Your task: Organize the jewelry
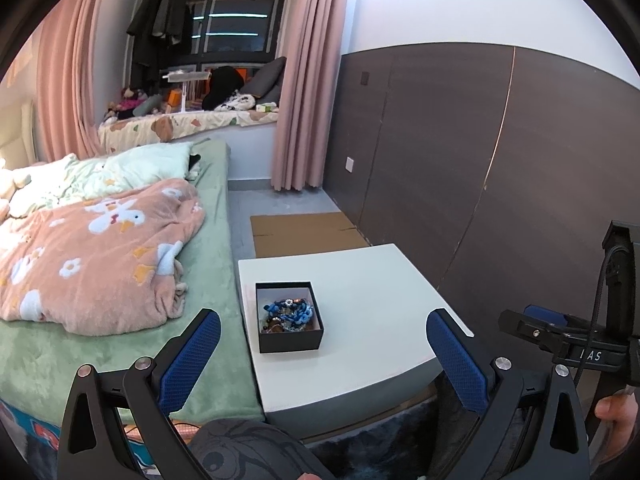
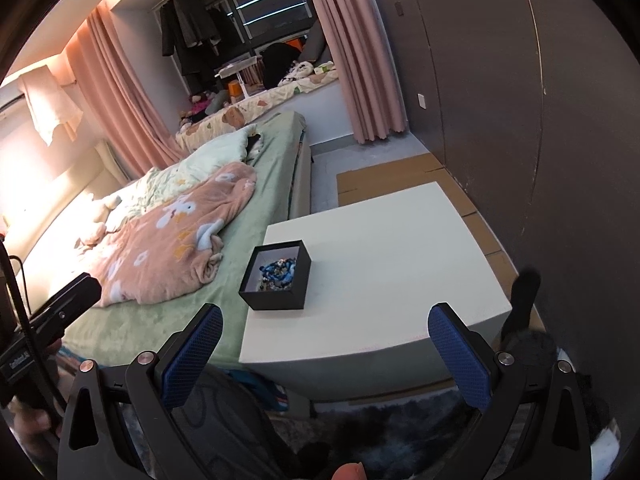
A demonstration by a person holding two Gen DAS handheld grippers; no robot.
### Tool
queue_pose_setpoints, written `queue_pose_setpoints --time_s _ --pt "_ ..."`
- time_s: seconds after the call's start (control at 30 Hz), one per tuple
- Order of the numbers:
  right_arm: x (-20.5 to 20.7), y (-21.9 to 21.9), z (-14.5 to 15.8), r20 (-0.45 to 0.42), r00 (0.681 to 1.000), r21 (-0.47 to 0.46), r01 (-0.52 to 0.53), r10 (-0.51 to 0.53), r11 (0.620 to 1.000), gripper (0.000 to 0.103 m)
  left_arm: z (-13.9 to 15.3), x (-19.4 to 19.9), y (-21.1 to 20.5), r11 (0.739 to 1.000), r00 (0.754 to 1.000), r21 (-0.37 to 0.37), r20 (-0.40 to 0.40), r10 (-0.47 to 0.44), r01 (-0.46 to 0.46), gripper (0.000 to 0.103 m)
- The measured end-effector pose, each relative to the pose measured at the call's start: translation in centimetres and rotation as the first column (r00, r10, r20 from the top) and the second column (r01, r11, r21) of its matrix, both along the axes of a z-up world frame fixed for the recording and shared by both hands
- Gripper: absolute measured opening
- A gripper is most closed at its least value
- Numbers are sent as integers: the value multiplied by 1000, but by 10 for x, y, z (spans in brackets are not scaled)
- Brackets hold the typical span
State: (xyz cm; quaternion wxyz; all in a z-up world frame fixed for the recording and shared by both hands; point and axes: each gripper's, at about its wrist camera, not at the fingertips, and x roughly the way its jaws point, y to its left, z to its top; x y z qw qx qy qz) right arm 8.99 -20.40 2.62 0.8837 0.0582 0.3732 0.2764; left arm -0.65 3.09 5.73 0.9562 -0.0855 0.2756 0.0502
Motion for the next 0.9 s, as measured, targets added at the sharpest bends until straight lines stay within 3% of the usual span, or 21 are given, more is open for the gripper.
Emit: queue_pose_setpoints --time_s 0.53,0.9 --pt "7 9 -14 20 999 21 -25 25 999 103 -21 6 -4 999 999 34 -22 32 -32 103" --pt "12 11 -15 17 1000 17 -14 14 1000 103 -13 8 -2 998 999 60 -17 27 -26 103"
